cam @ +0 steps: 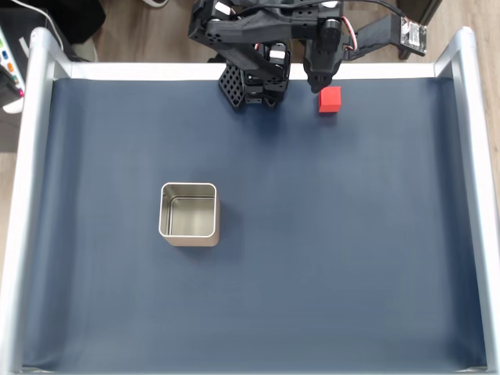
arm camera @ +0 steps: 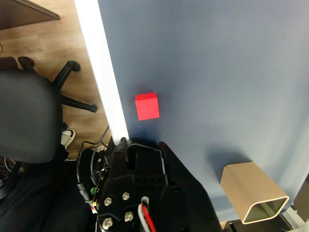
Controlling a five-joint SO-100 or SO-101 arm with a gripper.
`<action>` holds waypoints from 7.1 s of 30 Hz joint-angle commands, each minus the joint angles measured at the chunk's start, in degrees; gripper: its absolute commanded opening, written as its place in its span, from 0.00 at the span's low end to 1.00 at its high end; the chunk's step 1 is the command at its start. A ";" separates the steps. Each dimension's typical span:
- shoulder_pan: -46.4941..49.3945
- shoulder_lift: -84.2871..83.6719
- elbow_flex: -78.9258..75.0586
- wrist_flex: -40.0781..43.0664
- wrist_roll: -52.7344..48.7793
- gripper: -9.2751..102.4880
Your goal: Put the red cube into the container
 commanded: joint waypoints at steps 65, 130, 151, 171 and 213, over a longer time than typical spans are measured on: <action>4.66 -17.40 9.05 -27.33 1.23 0.08; 107.75 -36.74 -43.07 -15.82 -14.15 0.08; 106.08 -36.30 -26.28 -34.98 -12.48 0.08; 106.35 -36.04 -24.87 -38.58 -10.99 0.17; 107.05 -30.59 -20.83 -42.19 -12.04 0.08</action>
